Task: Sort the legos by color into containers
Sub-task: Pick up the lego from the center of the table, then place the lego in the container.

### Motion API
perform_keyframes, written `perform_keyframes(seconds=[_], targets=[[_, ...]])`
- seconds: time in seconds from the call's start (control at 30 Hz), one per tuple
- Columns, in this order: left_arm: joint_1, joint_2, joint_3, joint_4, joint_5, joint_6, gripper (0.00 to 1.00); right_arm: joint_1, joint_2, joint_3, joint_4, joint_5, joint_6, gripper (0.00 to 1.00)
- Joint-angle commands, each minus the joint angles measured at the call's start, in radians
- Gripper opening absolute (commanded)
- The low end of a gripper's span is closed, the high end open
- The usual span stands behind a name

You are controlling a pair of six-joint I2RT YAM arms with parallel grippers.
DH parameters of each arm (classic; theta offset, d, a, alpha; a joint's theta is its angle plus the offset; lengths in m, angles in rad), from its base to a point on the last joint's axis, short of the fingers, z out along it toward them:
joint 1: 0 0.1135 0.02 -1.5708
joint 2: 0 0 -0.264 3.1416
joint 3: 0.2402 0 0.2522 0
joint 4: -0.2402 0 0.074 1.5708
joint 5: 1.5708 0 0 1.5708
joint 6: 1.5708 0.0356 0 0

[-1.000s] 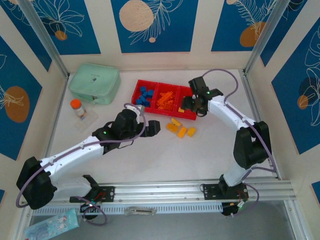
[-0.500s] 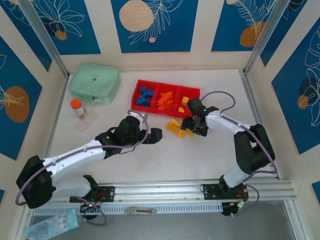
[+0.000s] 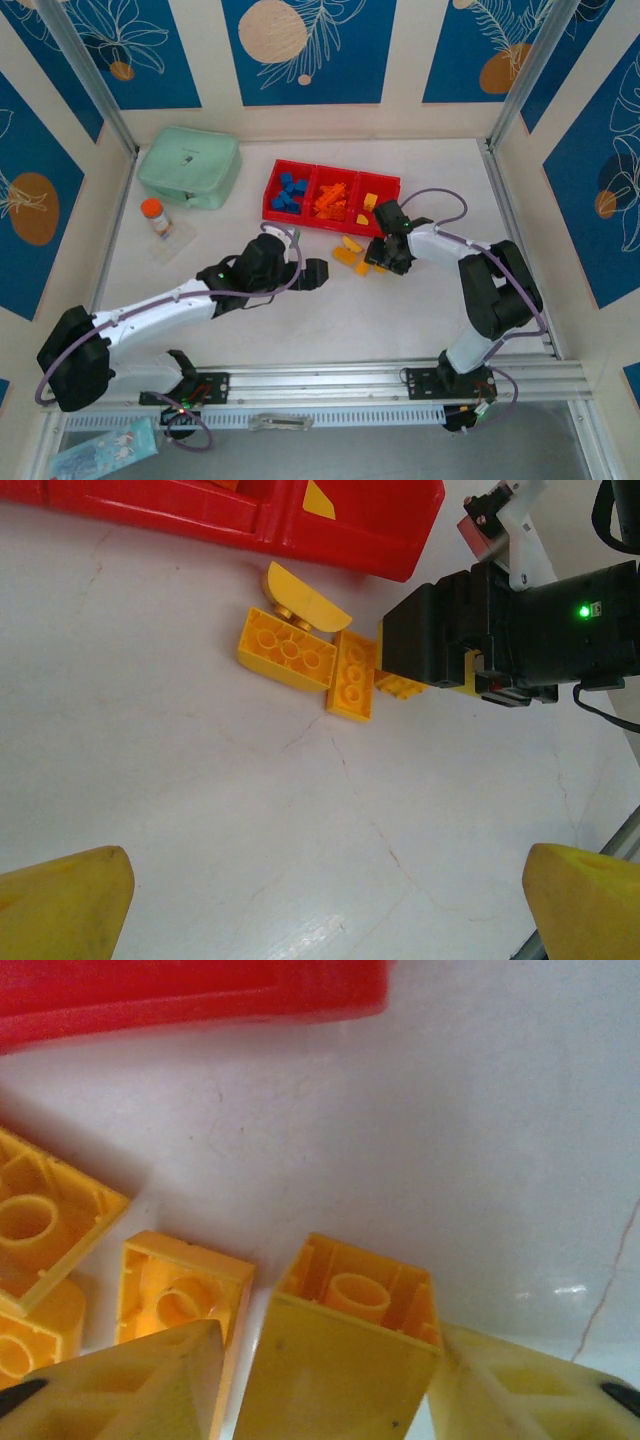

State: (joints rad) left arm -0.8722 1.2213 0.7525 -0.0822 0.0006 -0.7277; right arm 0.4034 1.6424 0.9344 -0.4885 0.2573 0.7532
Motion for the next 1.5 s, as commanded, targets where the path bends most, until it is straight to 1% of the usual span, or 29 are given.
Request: perform_keyframes(seconds=[0.0, 0.23, 0.33, 0.5, 0.67, 0.8, 0.97, 1.03, 1.13, 1.3, 1.37, 1.47], targets=[[-0.008, 0.008, 0.015, 0.016, 0.003, 0.001, 0.99, -0.006, 0.011, -0.017, 0.004, -0.014, -0.003, 0.49], [-0.008, 0.008, 0.027, 0.003, -0.001, 0.014, 0.99, -0.006, -0.050, -0.012, -0.026, -0.004, -0.035, 0.32], [-0.009, 0.002, 0.034, -0.004, -0.005, 0.021, 0.99, -0.005, -0.095, 0.015, -0.048, -0.020, -0.076, 0.28], [-0.008, -0.012, 0.053, -0.005, -0.008, 0.047, 0.99, -0.005, -0.151, 0.103, -0.116, 0.023, -0.136, 0.27], [0.007, -0.004, 0.097, -0.046, -0.022, 0.082, 0.99, -0.016, -0.100, 0.250, -0.143, 0.062, -0.174, 0.27], [0.029, 0.006, 0.127, -0.058, -0.020, 0.089, 0.99, -0.053, 0.002, 0.381, -0.147, 0.060, -0.188, 0.28], [0.069, 0.026, 0.161, -0.079, -0.015, 0.105, 0.99, -0.068, 0.163, 0.557, -0.159, 0.110, -0.232, 0.28], [0.084, 0.035, 0.169, -0.079, -0.006, 0.109, 0.99, -0.080, 0.217, 0.607, -0.170, 0.104, -0.229, 0.28], [0.103, 0.042, 0.171, -0.067, 0.006, 0.106, 0.99, -0.093, 0.276, 0.633, -0.149, 0.076, -0.222, 0.29], [0.123, 0.055, 0.176, -0.063, 0.023, 0.107, 0.99, -0.103, 0.345, 0.663, -0.138, 0.037, -0.233, 0.38], [0.127, 0.058, 0.179, -0.062, 0.027, 0.109, 0.99, -0.108, 0.343, 0.660, -0.135, 0.031, -0.229, 0.46], [0.130, 0.058, 0.180, -0.061, 0.031, 0.111, 0.99, -0.107, 0.309, 0.648, -0.122, 0.023, -0.232, 0.52]])
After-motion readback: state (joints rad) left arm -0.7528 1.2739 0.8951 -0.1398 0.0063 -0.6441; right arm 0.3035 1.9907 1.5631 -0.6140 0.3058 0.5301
